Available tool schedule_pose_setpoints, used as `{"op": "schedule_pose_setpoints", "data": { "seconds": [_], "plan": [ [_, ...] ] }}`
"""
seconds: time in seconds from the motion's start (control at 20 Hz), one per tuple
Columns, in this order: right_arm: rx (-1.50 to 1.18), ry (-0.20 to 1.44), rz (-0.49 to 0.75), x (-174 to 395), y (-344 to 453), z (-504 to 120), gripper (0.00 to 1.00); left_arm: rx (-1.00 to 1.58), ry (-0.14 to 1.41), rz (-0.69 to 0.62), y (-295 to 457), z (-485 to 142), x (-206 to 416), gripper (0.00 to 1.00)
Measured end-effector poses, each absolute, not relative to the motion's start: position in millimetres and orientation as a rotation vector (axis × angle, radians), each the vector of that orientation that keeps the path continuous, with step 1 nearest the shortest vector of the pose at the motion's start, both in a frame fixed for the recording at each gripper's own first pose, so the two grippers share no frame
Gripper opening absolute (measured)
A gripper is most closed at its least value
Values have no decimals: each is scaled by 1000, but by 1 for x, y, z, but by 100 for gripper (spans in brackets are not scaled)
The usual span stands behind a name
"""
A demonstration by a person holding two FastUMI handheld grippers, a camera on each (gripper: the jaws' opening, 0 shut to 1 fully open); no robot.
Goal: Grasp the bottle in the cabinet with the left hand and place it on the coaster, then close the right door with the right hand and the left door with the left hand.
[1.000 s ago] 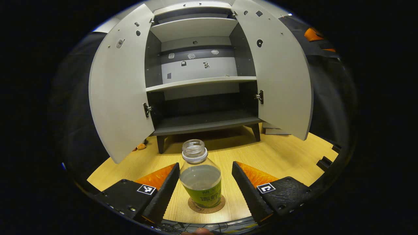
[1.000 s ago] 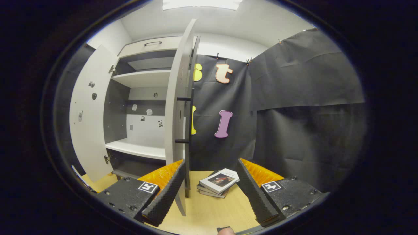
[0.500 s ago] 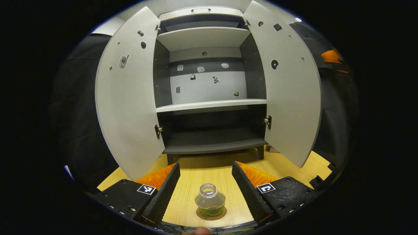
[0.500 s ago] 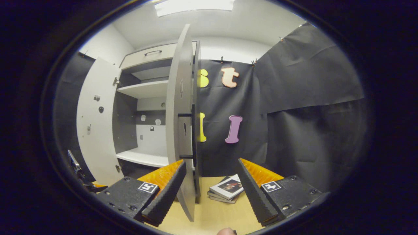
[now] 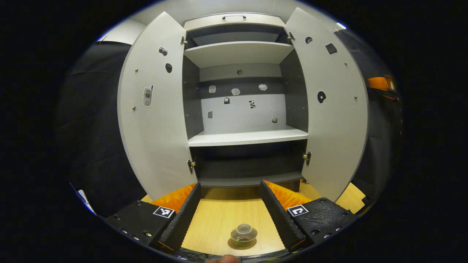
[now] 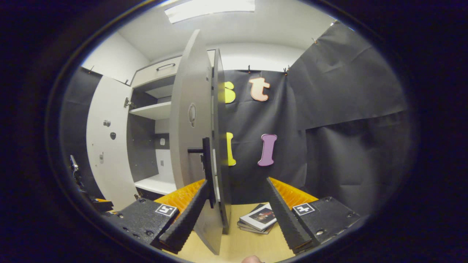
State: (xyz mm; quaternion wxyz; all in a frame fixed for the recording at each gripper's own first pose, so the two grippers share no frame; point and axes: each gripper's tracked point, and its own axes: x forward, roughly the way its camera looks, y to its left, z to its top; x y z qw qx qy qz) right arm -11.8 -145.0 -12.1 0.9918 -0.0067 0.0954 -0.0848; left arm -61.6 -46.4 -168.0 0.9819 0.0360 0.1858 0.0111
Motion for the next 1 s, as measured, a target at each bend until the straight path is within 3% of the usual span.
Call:
{"op": "schedule_pose_setpoints", "data": {
  "seconds": [0.35, 0.4, 0.45, 0.5, 0.65, 0.75, 1.0],
  "plan": [
    [-19, 224, -128, 8, -143, -28, 100, 57, 372, 107, -13, -140, -63, 96],
    [-27, 218, -123, 9, -143, -27, 98, 58, 372, 124, -5, -137, -64, 100],
    [-27, 217, -117, 9, -142, -28, 97, 57, 372, 136, 0, -134, -63, 96],
    [-26, 221, -106, 9, -140, -29, 94, 59, 375, 150, 7, -133, -63, 96],
    [-15, 237, -71, 11, -140, -31, 97, 52, 367, 187, 23, -122, -58, 96],
    [-14, 248, -60, 12, -139, -31, 93, 35, 355, 206, 32, -112, -55, 96],
    [12, 265, -36, 12, -135, -32, 94, -2, 335, 233, 52, -95, -51, 96]
  ]
}}
